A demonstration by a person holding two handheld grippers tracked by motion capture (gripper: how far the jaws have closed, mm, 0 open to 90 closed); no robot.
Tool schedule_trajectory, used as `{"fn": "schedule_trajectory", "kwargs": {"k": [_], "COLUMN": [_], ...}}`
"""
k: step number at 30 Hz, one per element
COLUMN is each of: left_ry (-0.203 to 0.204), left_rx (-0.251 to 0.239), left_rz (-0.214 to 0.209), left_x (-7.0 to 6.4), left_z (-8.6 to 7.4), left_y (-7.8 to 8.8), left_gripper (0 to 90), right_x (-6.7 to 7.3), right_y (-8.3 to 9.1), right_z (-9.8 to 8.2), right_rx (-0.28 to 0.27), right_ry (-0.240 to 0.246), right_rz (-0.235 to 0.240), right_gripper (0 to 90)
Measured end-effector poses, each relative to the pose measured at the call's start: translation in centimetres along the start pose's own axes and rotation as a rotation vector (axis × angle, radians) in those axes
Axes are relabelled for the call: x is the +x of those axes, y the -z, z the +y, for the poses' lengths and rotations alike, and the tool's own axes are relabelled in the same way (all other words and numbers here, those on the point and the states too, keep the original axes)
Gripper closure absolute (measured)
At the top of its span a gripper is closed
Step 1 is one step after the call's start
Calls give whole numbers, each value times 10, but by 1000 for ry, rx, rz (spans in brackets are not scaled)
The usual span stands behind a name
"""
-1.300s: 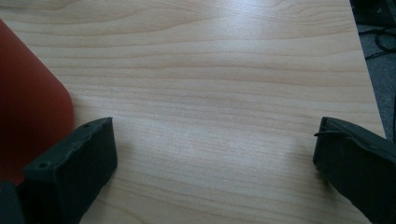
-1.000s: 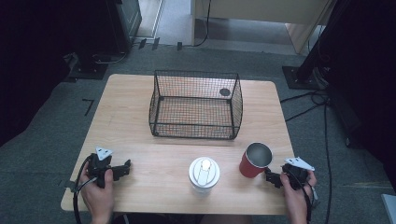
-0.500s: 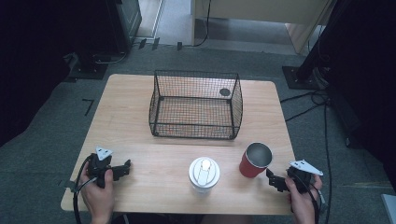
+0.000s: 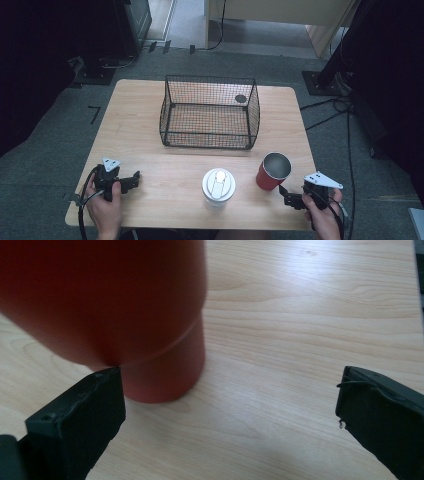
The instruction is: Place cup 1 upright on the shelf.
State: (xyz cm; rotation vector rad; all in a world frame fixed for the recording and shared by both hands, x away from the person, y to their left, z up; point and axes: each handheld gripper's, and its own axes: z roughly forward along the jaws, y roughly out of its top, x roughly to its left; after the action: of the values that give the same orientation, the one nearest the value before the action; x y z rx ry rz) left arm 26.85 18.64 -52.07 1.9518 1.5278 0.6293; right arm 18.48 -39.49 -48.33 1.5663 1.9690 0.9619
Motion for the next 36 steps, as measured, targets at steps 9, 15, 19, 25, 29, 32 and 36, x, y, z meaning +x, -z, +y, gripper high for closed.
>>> {"fn": "schedule_trajectory", "kwargs": {"k": [9, 15, 19, 25, 29, 32, 36], "left_ry": [0, 0, 0, 0, 0, -3, -3], "left_rx": [0, 0, 0, 0, 0, 2, 2], "left_rz": [0, 0, 0, 0, 0, 0, 0], "left_x": [0, 0, 0, 0, 0, 0, 0], "left_z": [0, 0, 0, 0, 0, 0, 0], "left_y": [0, 0, 0, 0, 0, 0, 0], "left_gripper": [0, 0, 0, 0, 0, 0, 0], "right_x": [10, 20, 26, 35, 41, 43, 47], "right_y": [-2, -9, -12, -16, -21, -24, -28], "right_z": [4, 6, 8, 11, 15, 17, 20], "right_rx": [-13, -32, -58, -104, -137, -149, -172], "right_ry": [24, 38, 28, -1, -20, -35, -76], "right_rz": [65, 105, 135, 116, 101, 83, 69], "right_gripper": [0, 0, 1, 60, 59, 56, 36]}}
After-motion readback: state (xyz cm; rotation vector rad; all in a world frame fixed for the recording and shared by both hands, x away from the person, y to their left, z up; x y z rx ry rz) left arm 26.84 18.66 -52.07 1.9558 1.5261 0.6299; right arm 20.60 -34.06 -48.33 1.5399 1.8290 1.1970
